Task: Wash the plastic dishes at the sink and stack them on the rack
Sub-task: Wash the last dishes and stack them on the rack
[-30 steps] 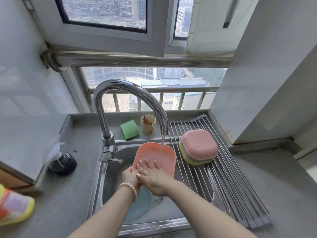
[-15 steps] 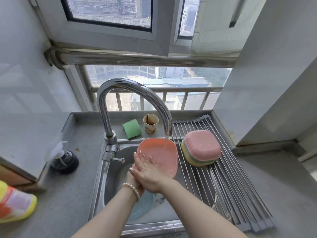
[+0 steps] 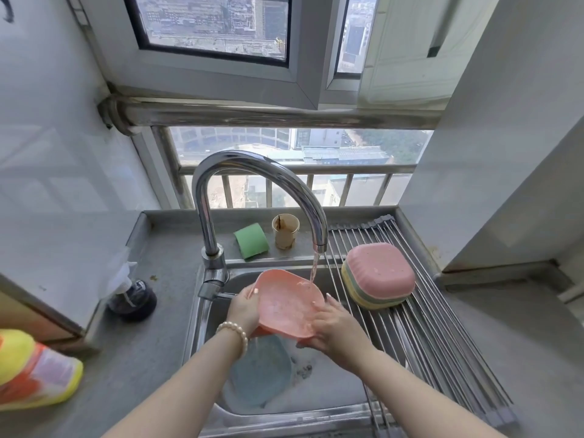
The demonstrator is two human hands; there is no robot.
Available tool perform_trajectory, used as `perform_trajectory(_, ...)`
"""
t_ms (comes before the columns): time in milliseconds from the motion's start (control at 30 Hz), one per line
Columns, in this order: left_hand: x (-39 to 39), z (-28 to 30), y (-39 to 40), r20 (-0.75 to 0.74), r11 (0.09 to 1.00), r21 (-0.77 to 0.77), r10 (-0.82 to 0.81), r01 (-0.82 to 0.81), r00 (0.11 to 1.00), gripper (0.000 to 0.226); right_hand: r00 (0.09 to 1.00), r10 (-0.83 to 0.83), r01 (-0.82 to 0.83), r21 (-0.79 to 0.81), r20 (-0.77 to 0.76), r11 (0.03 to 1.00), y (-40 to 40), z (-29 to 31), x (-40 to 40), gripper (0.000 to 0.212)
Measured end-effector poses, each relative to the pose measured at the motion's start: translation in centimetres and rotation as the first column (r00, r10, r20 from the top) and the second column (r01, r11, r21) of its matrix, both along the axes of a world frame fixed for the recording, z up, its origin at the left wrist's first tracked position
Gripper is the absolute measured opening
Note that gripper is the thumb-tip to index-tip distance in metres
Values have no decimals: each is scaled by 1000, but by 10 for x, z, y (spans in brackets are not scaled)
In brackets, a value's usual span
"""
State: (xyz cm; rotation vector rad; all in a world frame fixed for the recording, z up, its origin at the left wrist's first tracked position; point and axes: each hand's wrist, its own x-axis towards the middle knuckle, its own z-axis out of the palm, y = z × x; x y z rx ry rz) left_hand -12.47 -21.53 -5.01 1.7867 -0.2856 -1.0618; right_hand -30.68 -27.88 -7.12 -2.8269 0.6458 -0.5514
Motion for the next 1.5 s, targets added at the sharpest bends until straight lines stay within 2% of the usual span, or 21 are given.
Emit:
perform_trajectory(33,1,3,0,-63,1000,0,2,-2,998,25,993,-35,13,198,108,980,2,1,0,30)
perform_trajectory(100,0,12,-1,-207,999,-30,27,-34,978,30,959,-193,32,598,208,801,6,6,6,8)
perform_trajectory(167,-2,18,-5,-278,996,-66,38,-58,960,36,907,-358,20,826,223,564,8,12,12,21)
perform_trajectory(233,-10,22,-10,-224,995,-90,9,-30,975,22,844,-489,-21,924,221,382,3,24,16,22)
perform_trajectory(333,-20,23,-17,22,991,-68,-112,113,994,40,736,-659,-1,974,155,228,-12,36,21,27)
perform_trajectory(433,-28,34,-23,218,978,-58,-181,198,959,50,630,-775,75,990,49,123,-28,45,30,34)
perform_trajectory(500,-30,38,-25,283,981,-28,-177,192,943,56,551,-834,206,971,-12,122,-36,53,41,38)
perform_trajectory(567,-33,41,-27,310,993,-17,-107,118,945,46,468,-883,388,903,-18,187,-38,59,54,38)
perform_trajectory(667,-35,45,-32,168,993,-28,118,-115,979,39,535,-845,641,660,-19,391,-24,58,71,32)
perform_trajectory(733,-34,45,-38,72,974,-29,227,-225,971,42,615,-788,699,457,9,551,-10,51,77,53)
perform_trajectory(767,-33,43,-40,39,965,-20,261,-260,965,42,652,-756,693,364,53,623,-3,46,80,60)
perform_trajectory(833,-28,37,-43,-37,945,8,328,-328,944,42,766,-630,607,181,126,774,7,36,83,53)
perform_trajectory(933,-14,20,-41,-201,911,62,412,-408,889,41,933,-342,347,-29,113,937,19,19,72,47)
perform_trajectory(1000,3,8,-39,-300,891,67,447,-448,843,37,988,-124,138,-170,90,976,21,7,54,52)
perform_trajectory(1067,21,-14,-43,-328,908,47,408,-417,852,30,997,-76,79,-130,34,988,16,2,36,58)
perform_trajectory(1100,30,-31,-49,-337,921,36,377,-388,863,28,989,-146,146,-23,25,989,13,5,33,61)
perform_trajectory(1167,44,-70,-59,-379,931,54,353,-360,856,30,941,-332,338,234,-66,911,8,21,38,67)
perform_trajectory(1233,39,-61,-55,-400,945,60,317,-321,860,35,881,-442,473,342,-168,812,3,36,50,76)
perform_trajectory(1333,25,-21,-45,-351,957,41,283,-287,893,20,800,-571,581,475,-184,661,-9,51,62,78)
perform_trajectory(1433,18,4,-41,-71,961,103,266,-258,961,39,722,-660,580,704,-210,410,-16,50,63,72)
perform_trajectory(1500,4,21,-35,211,977,158,109,-144,971,49,664,-724,541,788,-187,292,-20,46,62,59)
